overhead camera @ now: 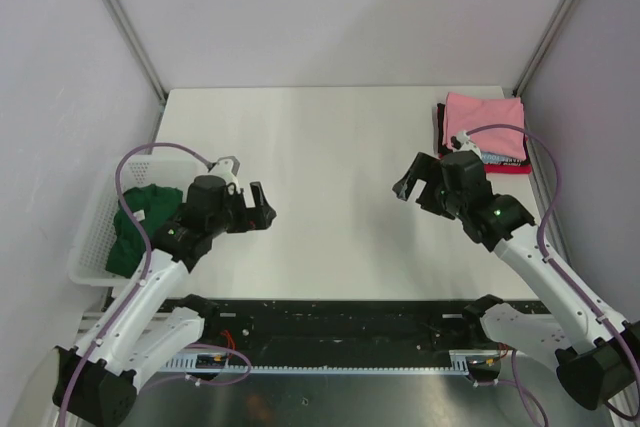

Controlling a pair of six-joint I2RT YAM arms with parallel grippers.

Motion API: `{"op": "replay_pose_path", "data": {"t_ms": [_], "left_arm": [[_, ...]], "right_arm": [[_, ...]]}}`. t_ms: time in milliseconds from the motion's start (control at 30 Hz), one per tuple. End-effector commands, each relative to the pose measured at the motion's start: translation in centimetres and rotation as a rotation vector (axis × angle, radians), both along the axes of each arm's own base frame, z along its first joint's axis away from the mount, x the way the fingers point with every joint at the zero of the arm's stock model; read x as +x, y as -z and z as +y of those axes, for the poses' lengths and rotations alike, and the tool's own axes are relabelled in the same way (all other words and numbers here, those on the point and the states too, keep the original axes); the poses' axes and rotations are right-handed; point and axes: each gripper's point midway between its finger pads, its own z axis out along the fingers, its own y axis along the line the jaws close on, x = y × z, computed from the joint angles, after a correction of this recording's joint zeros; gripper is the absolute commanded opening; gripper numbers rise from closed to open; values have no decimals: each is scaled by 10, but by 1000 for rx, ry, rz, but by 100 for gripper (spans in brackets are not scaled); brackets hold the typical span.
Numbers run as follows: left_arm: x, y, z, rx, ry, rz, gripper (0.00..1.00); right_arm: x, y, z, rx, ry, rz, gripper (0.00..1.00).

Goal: Fold and stack the t-shirts
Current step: Grab crumpled tshirt from bin with the left arm

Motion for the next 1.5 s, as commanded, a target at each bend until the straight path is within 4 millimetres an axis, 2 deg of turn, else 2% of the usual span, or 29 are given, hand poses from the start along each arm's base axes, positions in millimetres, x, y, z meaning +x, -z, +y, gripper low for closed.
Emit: {"op": "replay_pose_path", "data": {"t_ms": [0, 267, 367, 433, 500, 633, 800, 933, 1033, 1200, 1367, 1467], "left_arm": [[5, -21, 4, -19, -36, -62, 100], [9, -32, 10, -15, -98, -41, 100], [17, -39, 22, 6, -180, -38, 99], [26, -46, 39, 33, -270, -36, 99], [39, -52, 64, 58, -385, -26, 99], [59, -52, 127, 54, -664, 24, 99], [63, -26, 207, 79, -1021, 120, 99], [53, -2, 252, 92, -1247, 186, 99], [49, 15, 275, 151, -1348, 237, 100], [39, 55, 291, 195, -1423, 369, 99], [27, 100, 288, 233, -1415, 525, 99], [22, 115, 282, 224, -1413, 574, 99]], "right_arm": [[1, -3, 0, -1, -21, -18, 99], [-2, 2, 0, -9, -37, 7, 99], [-3, 4, -1, -16, -36, 14, 99], [-3, 4, -1, -17, -39, 15, 99], [-3, 5, 0, -15, -46, 16, 99], [-4, 5, 4, -3, -65, 24, 99], [-4, 7, 10, 6, -95, 31, 99], [-5, 11, 17, 17, -141, 49, 99], [-6, 14, 21, 16, -162, 62, 99], [-7, 18, 23, 12, -182, 73, 99], [-8, 20, 23, 4, -193, 77, 99], [-10, 22, 23, 5, -196, 79, 99]]}}
